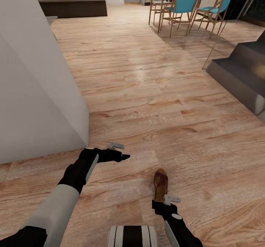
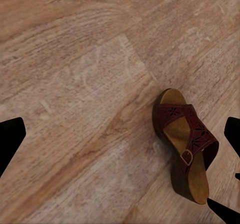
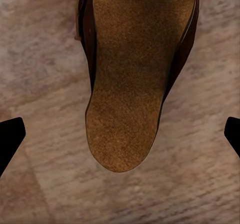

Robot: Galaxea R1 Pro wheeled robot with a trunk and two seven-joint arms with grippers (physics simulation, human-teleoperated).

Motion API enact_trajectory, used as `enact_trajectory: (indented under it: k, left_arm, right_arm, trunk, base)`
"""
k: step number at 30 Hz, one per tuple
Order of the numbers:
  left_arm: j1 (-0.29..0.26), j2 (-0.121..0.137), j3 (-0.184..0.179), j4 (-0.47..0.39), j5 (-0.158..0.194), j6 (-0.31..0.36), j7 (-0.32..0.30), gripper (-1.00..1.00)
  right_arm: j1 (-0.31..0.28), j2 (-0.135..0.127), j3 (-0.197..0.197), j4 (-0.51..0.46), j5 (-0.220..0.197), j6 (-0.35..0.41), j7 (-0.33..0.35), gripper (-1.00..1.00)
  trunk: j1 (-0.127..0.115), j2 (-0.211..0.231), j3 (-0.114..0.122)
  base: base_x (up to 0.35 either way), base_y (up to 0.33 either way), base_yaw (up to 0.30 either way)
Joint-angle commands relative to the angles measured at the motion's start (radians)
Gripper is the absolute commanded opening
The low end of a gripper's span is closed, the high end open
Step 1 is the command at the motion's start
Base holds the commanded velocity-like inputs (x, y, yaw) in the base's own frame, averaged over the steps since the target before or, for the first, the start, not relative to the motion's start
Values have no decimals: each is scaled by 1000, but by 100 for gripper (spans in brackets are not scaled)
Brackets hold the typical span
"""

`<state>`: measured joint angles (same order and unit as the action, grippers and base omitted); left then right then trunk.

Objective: Pick up the two gym shoes and the two sandals from the corridor floor and place them onto the hallstand (shoe rack) in the corridor, making sure they are on the rack and not on the floor. Arrange them so the two gym shoes are next to each other and the two sandals are next to each other.

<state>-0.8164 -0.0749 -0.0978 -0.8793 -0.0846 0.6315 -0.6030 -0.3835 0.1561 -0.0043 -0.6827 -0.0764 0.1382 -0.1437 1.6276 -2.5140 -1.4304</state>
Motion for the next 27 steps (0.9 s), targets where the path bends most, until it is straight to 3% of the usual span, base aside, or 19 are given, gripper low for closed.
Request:
enact_trajectory:
  k: [1, 13, 27]
  left_arm:
    - [-1, 0, 2, -1, -9, 3, -7, 100]
    - [0, 0, 0, -1, -10, 0, -6, 100]
    - [-1, 0, -2, -1, -10, 0, -7, 100]
  right_arm:
    - [0, 0, 0, -2, -8, 4, -3, 100]
    - [0, 0, 0, -3, -8, 4, -4, 100]
    - [0, -1, -1, -3, -8, 3, -4, 100]
  trunk:
    - [0, 0, -1]
    - [0, 0, -1]
    - [0, 0, -3]
  base:
    - [0, 0, 0]
    - [114, 0, 0]
    - [21, 0, -1]
